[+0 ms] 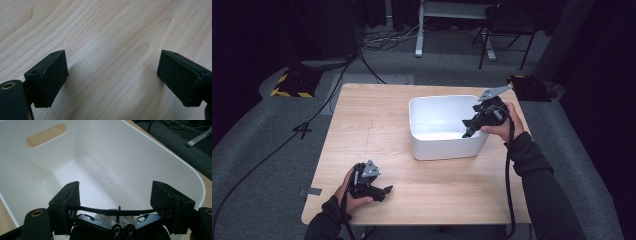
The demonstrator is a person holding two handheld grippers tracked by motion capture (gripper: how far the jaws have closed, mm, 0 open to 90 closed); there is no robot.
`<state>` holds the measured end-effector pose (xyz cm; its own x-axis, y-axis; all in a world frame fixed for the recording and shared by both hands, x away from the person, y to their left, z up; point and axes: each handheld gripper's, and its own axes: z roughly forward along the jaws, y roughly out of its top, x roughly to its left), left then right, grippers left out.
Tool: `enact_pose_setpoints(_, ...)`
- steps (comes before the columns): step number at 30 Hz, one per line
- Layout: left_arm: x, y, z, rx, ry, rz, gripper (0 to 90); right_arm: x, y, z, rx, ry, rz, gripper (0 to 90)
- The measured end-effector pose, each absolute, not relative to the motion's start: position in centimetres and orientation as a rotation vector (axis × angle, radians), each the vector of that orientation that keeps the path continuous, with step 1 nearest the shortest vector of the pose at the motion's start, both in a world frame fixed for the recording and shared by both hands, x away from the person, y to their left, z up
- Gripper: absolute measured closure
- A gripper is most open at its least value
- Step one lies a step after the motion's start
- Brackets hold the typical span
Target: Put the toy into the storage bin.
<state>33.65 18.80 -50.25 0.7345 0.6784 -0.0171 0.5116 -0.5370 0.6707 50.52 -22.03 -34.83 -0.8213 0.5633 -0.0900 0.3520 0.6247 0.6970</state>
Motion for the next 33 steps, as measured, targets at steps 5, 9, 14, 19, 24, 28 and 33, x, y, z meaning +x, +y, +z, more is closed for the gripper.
enact_pose_setpoints(5, 33.7, 18.8, -50.3, 2.261, 0.891, 0.322, 10.2, 50.7, -21.7, -34.8, 0.742, 2.604, 0.905, 24.5)
enact_pose_setpoints(9, 33.6, 18.8, -50.2, 2.260, 0.893, 0.325, 10.3, 50.7, -21.6, -34.8, 0.744, 2.623, 0.890, 24.4)
enact_pose_setpoints(14, 33.6, 18.8, -50.2, 2.261, 0.892, 0.326, 10.3, 50.9, -21.3, -34.9, 0.751, 2.638, 0.859, 24.4)
enact_pose_setpoints(19, 33.6, 18.8, -50.2, 2.261, 0.892, 0.327, 10.3, 51.0, -20.6, -35.3, 0.749, 2.649, 0.823, 24.4)
enact_pose_setpoints(24, 33.6, 18.8, -50.2, 2.261, 0.892, 0.326, 10.3, 51.0, -19.9, -35.5, 0.759, 2.678, 0.816, 24.3)
enact_pose_setpoints(28, 33.6, 18.8, -50.2, 2.262, 0.892, 0.328, 10.3, 51.1, -19.4, -35.9, 0.770, 2.693, 0.798, 24.3)
enact_pose_setpoints(33, 33.6, 18.8, -50.2, 2.261, 0.892, 0.328, 10.3, 51.3, -19.3, -36.2, 0.762, 2.702, 0.784, 24.3)
